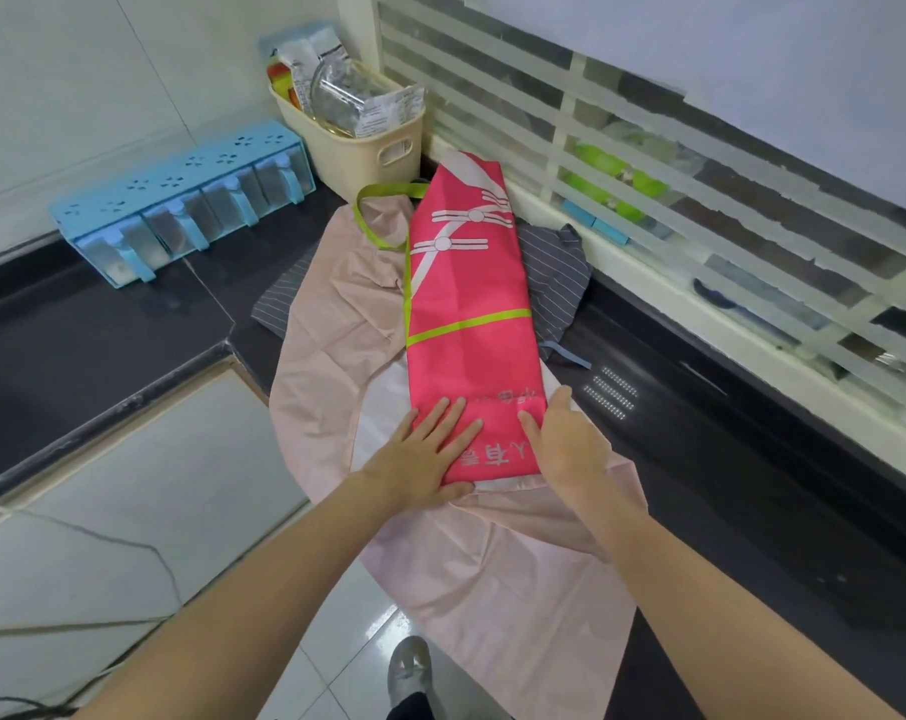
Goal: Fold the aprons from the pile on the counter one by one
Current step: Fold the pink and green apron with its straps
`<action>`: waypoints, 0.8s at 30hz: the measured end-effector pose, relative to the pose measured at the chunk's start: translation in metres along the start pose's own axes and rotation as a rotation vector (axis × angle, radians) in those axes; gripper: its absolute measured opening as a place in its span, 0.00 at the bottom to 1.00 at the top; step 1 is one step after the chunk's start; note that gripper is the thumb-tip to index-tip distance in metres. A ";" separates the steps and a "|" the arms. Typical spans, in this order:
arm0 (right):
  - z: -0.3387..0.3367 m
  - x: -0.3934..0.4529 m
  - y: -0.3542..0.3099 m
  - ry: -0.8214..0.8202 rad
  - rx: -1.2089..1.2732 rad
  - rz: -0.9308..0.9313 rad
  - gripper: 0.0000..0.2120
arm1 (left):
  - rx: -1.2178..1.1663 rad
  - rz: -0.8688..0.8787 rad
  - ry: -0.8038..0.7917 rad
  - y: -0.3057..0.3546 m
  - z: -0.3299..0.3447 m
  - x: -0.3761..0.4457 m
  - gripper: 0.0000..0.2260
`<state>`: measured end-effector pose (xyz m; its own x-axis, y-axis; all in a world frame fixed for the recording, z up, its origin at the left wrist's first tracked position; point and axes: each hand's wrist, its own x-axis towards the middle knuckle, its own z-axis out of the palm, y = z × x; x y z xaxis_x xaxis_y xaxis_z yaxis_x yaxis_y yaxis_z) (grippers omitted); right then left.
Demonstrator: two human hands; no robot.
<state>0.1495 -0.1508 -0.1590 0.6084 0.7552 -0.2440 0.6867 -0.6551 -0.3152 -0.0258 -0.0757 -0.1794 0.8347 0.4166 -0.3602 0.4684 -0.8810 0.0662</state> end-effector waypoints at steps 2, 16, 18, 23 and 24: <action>0.002 -0.003 0.005 0.101 -0.100 -0.178 0.20 | 0.012 0.004 -0.002 -0.001 0.000 -0.001 0.40; -0.016 0.010 0.038 -0.343 -0.279 -0.632 0.38 | -0.601 0.007 0.109 -0.039 -0.023 -0.007 0.34; -0.026 0.015 0.028 -0.355 -0.035 -0.522 0.33 | -0.766 -0.068 0.101 -0.045 -0.027 -0.005 0.30; -0.044 0.031 0.009 -0.263 0.451 -0.147 0.06 | -1.463 -0.377 0.129 -0.052 -0.041 0.006 0.13; -0.042 0.032 0.008 -0.270 0.491 -0.088 0.08 | -1.409 -0.414 0.121 -0.052 -0.040 0.010 0.14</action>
<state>0.1913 -0.1326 -0.1309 0.3891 0.8282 -0.4033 0.4254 -0.5499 -0.7188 -0.0308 -0.0165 -0.1491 0.5591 0.6570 -0.5057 0.5046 0.2143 0.8363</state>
